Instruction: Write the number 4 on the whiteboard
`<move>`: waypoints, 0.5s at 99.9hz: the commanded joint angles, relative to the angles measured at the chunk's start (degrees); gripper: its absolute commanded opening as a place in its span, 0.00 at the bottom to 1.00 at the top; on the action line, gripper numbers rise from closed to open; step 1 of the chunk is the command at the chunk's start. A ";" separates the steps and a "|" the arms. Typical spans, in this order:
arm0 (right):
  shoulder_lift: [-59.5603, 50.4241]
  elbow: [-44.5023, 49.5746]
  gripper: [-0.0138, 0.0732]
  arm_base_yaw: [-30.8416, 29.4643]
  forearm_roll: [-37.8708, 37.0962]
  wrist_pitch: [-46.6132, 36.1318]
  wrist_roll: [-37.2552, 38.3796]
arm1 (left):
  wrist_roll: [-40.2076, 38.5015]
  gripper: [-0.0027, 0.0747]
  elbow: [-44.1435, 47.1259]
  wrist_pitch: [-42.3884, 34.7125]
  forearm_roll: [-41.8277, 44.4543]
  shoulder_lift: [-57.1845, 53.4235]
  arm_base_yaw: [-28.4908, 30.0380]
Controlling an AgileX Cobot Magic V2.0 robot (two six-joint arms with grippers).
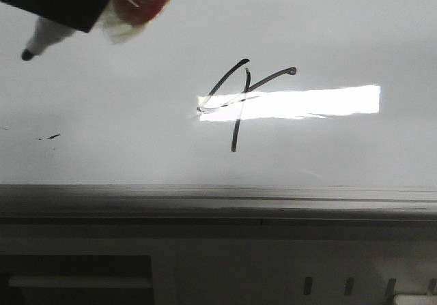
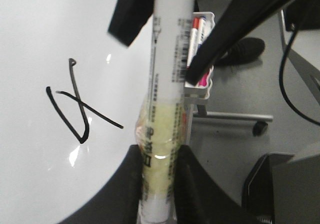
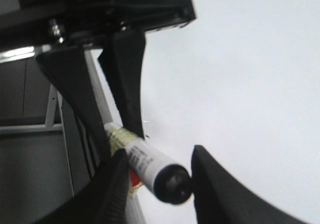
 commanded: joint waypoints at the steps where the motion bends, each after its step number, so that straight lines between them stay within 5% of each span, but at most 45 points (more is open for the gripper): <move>1: -3.61 -0.99 0.34 -0.20 0.86 -3.58 2.02 | -0.33 0.01 1.70 -5.88 -6.55 -0.79 -0.37; 22: -10.75 4.40 0.08 -0.20 0.86 -9.41 6.72 | -0.22 0.01 9.50 -23.67 -22.64 -0.79 -0.37; 50: -16.68 7.37 0.08 -0.20 0.86 -13.76 9.44 | -0.22 0.01 16.79 -43.16 -40.44 -0.02 -0.37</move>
